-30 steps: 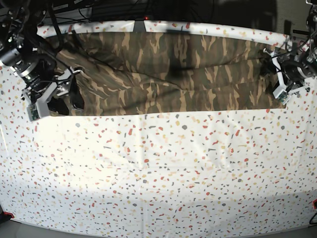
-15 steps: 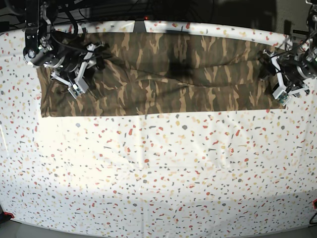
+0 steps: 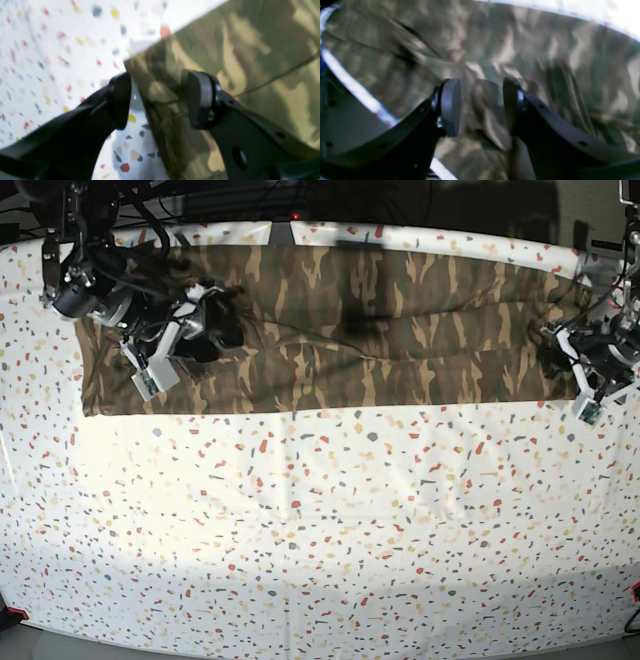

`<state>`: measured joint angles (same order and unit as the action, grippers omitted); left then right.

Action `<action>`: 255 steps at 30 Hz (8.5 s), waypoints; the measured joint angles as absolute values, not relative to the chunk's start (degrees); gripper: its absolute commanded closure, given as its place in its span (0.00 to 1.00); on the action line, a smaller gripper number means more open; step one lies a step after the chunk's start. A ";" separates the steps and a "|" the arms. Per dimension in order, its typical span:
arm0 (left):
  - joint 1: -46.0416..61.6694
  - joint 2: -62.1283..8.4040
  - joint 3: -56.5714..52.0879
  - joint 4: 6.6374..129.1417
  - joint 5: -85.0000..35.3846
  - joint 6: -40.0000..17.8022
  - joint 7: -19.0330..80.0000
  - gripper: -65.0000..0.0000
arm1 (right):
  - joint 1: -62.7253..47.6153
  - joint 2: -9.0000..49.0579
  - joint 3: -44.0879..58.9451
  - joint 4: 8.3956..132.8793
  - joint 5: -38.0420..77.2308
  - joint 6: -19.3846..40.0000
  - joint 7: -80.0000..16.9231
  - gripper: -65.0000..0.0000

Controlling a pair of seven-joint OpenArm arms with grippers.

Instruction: Fold the T-shirt properly

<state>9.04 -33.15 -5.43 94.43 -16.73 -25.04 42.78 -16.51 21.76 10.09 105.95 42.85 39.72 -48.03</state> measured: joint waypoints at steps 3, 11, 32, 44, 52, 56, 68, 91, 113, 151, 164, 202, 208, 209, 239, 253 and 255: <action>9.08 -32.05 -5.56 97.12 -19.20 -24.14 45.21 0.47 | -16.03 21.37 10.13 106.19 41.78 39.72 -48.12 0.57; 11.77 -19.44 -5.61 98.13 -22.85 -24.60 44.07 0.47 | -15.11 17.52 10.15 106.19 23.83 39.72 -40.60 0.57; 10.76 -17.45 -5.76 90.26 -14.96 -18.57 37.32 0.51 | -5.17 14.74 10.39 86.17 16.58 31.46 -36.93 0.57; -0.01 -17.63 -6.02 73.23 -16.80 -20.01 31.38 0.51 | 0.89 14.72 10.39 78.48 16.71 31.51 -34.68 0.57; -0.03 -17.61 -6.02 72.90 -17.21 -20.10 30.68 0.51 | 6.92 14.61 10.41 70.04 17.89 34.09 -32.77 0.57; 0.67 -17.45 -5.96 78.43 -15.84 -19.07 36.71 0.51 | 5.96 15.25 10.44 73.36 21.47 39.51 -33.80 0.57; 9.50 -17.43 -5.67 109.03 -22.35 -18.65 55.92 0.51 | -2.04 15.46 11.53 97.89 25.65 39.83 -44.45 0.57; 9.76 -12.21 -6.33 78.81 -22.90 -25.04 27.14 0.61 | -6.81 12.58 14.98 83.05 20.01 40.60 -35.73 0.57; 0.08 -15.46 -5.54 80.95 -14.06 -19.51 41.19 0.68 | 3.77 12.56 14.90 75.90 26.68 39.75 -37.12 0.57; 10.66 -29.93 -27.40 75.18 -39.53 -26.63 55.42 0.59 | -8.43 12.56 26.65 118.67 37.95 39.75 -53.45 0.57; 10.70 -30.00 -27.38 75.35 -41.10 -26.76 54.28 0.40 | -8.43 12.53 26.87 118.93 38.11 39.75 -53.93 0.57; 1.28 -32.36 -27.66 55.00 -68.66 -40.14 73.78 0.40 | -8.43 12.56 26.87 118.96 38.76 39.75 -54.33 0.57; 1.28 -31.11 -27.83 55.02 -68.69 -40.14 73.47 0.40 | -8.43 12.53 26.87 118.96 38.76 39.75 -54.33 0.57; 1.26 -30.46 -27.94 55.05 -68.77 -40.32 73.23 0.40 | -8.43 12.53 26.87 118.96 38.76 39.75 -54.33 0.57; 2.31 -28.88 -27.38 61.84 -78.11 -39.42 75.83 1.00 | -8.45 12.53 26.87 118.96 39.83 39.75 -54.35 0.57; 9.93 -17.61 -27.35 93.23 -70.35 -36.58 71.92 1.00 | -8.16 12.27 26.87 119.00 39.83 39.75 -54.35 0.57; 9.37 -15.00 -27.35 96.57 -67.72 -35.88 70.65 1.00 | -8.14 12.23 26.85 119.00 39.90 39.75 -54.37 0.57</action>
<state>9.37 -15.00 -27.35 96.57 -67.72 -35.88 70.65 -8.14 12.23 26.85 119.00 39.90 39.75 -54.37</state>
